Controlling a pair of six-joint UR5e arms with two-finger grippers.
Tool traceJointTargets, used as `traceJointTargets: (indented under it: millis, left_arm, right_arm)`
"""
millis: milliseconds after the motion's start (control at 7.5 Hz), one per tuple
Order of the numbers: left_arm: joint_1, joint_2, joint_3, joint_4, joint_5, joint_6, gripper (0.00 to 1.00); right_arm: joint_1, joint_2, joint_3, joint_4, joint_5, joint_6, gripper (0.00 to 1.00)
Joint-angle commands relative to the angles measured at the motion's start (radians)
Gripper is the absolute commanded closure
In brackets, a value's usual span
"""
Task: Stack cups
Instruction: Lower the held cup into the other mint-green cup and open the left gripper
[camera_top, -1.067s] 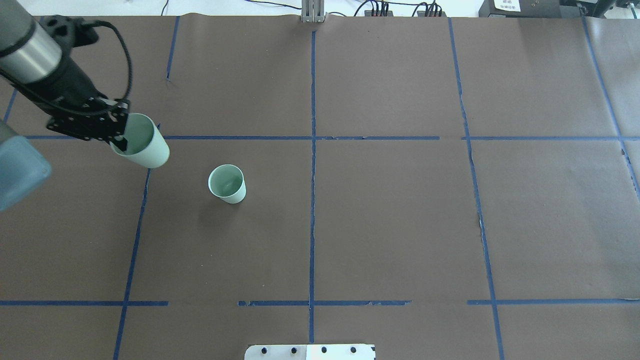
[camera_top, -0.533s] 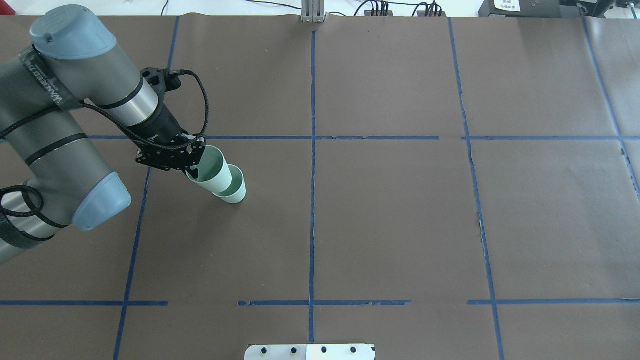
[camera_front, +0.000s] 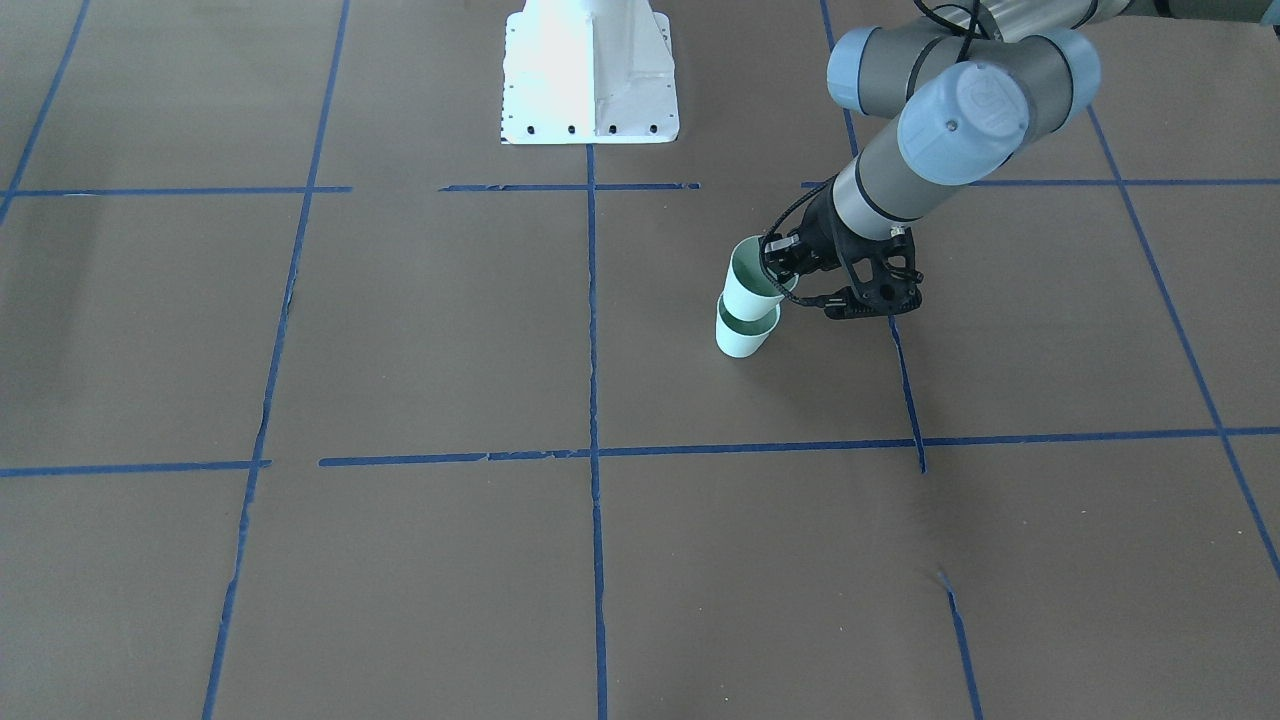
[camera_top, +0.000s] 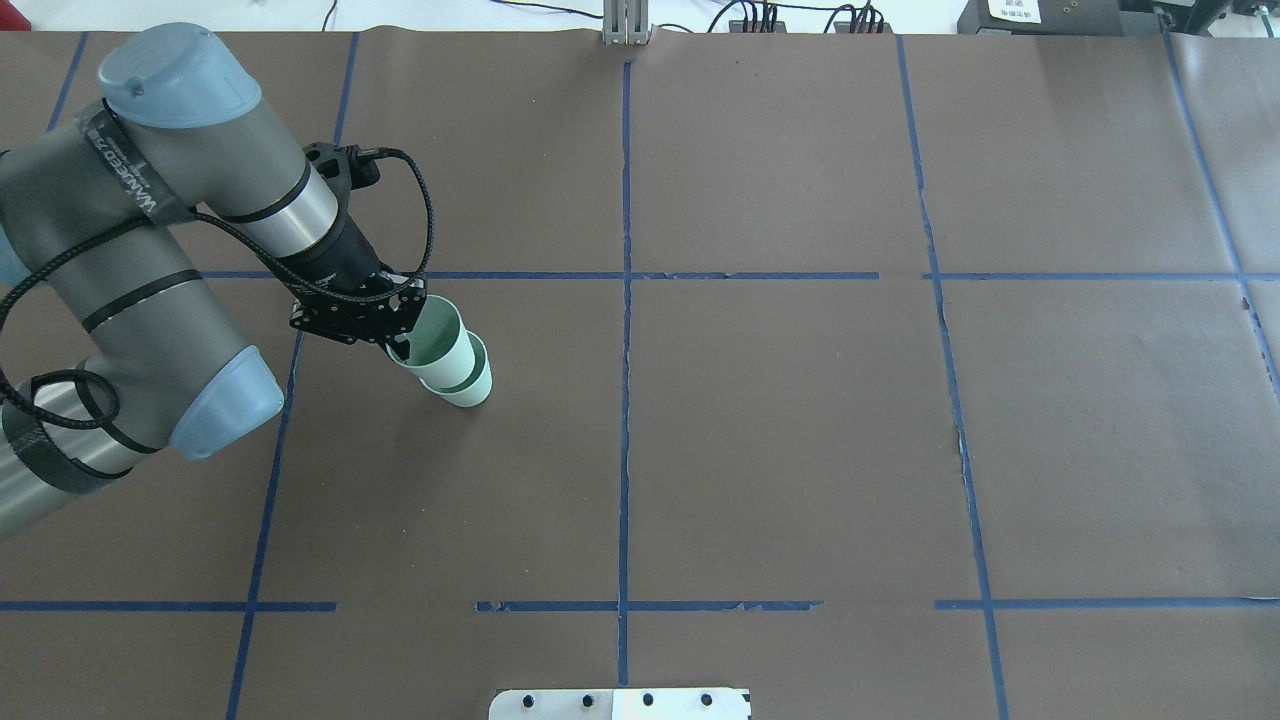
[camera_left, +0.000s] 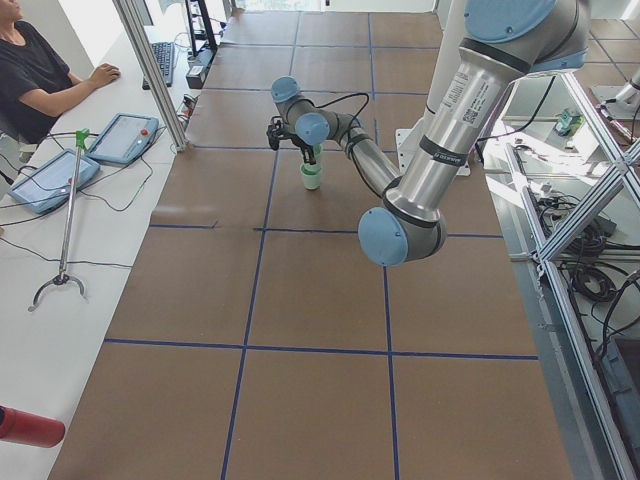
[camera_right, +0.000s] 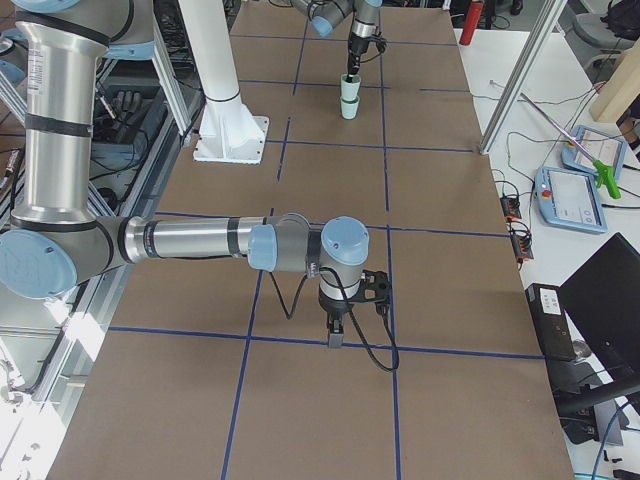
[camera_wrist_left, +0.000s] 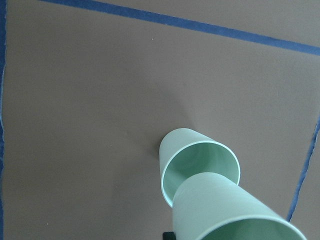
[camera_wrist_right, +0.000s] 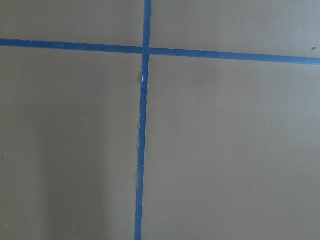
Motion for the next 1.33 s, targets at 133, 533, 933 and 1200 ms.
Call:
traceJointTargets:
  millis: [133,533,933,1200]
  left_arm:
    - [0.006,0.005,0.014,-0.011,0.003,0.008,1.0]
    - [0.008,0.013,0.016,-0.06,0.006,0.011,0.01]
    - [-0.078,0.036,-0.036,-0.055,0.008,0.046,0.0]
    - [-0.269,0.074,-0.071,-0.036,0.008,0.253,0.0]
  right_arm:
    - [0.0,0.0,0.0,0.0,0.0,0.0,0.0]
    - [-0.001,0.0,0.0,0.0,0.0,0.0,0.0]
    - [0.0,0.0,0.0,0.0,0.0,0.0,0.0]
    - [-0.001,0.0,0.0,0.0,0.0,0.0,0.0]
